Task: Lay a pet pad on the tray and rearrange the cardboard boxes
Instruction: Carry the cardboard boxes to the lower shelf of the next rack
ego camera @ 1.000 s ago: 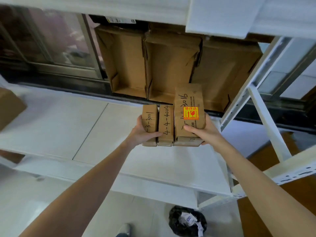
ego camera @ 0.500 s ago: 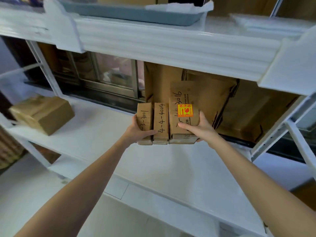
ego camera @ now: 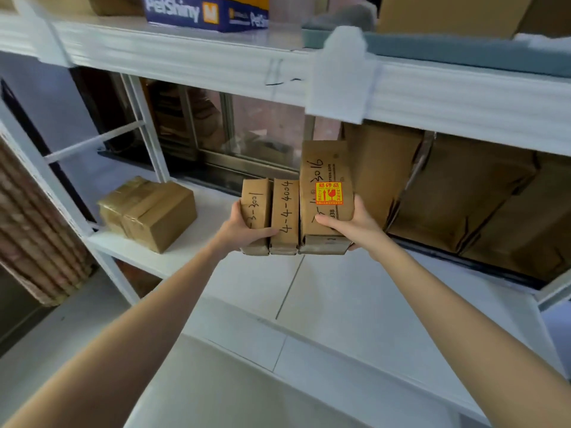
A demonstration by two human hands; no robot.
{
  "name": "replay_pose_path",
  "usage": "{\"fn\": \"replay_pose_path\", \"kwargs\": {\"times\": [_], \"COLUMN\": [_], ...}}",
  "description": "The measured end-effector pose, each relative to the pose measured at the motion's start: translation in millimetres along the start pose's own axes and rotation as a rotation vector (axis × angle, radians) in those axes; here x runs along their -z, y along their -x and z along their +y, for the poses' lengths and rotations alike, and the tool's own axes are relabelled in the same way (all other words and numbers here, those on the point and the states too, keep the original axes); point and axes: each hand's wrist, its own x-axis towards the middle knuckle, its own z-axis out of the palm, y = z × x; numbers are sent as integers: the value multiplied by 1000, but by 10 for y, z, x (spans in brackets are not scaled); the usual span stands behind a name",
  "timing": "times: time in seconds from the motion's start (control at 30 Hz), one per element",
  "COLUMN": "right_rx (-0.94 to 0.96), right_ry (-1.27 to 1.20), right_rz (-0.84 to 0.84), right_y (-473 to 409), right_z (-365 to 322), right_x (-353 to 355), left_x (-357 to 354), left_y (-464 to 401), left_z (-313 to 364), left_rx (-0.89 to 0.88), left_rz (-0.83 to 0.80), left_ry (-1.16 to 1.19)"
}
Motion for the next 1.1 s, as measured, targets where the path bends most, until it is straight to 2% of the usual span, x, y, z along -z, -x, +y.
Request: {"fn": "replay_pose_path", "kwargs": {"times": [0.17,0.43,0.83,1.1], "right_rx": [-3,-41,-164,-289], "right_ry": [0,58,85,73], "right_rz": [-6,-53,-93,-121], "right_y": [-115,-500,-1456,-1643], "right_z": [-247,-396,-211,84], "right_x": [-570,-1245,-1909,-2206], "left_x": [589,1058,1366,1348], "left_y": [-91,-432,-1448,-1796], "left_z": [-253,-707,-1244,-1612], "left_rx": [39,118,236,315], "left_rz": [-13,-18,-118,-202], "left_ry": [-17,-4,42,-110]}}
